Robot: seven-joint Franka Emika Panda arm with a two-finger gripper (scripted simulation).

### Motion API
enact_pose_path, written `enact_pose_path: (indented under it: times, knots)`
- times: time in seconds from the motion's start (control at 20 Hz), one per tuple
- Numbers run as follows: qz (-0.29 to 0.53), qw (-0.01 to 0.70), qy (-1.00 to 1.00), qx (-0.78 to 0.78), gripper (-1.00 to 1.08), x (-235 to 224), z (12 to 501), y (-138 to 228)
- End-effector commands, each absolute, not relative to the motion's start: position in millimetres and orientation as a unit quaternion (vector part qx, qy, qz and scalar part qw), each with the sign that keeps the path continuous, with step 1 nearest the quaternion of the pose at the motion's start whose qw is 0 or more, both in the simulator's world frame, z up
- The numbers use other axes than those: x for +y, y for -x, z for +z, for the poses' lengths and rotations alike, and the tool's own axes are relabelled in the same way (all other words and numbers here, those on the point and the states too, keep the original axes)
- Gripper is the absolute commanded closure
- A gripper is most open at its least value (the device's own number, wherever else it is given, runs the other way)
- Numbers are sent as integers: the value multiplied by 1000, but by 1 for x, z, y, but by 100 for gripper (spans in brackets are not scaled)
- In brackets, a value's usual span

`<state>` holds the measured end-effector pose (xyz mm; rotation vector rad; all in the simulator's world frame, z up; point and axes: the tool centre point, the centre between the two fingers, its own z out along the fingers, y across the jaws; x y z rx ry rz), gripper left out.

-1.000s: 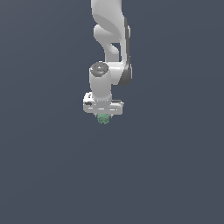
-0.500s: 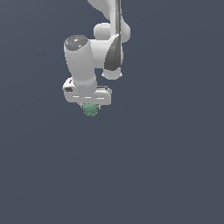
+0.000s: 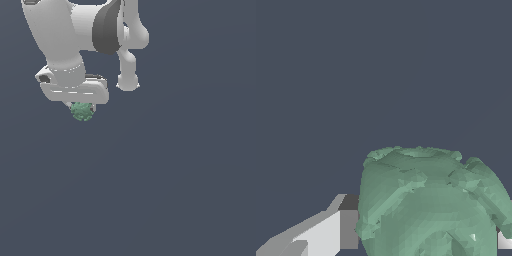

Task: Pick up the object and move it to a goal position.

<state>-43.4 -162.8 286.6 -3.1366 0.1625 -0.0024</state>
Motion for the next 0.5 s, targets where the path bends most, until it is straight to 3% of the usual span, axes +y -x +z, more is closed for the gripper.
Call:
enact_pose_path:
  times: [0.0,0.45]
  knots:
    - [0,0,999,51,108,-176,308,40]
    - [0,0,999,51,108,-205,354,28]
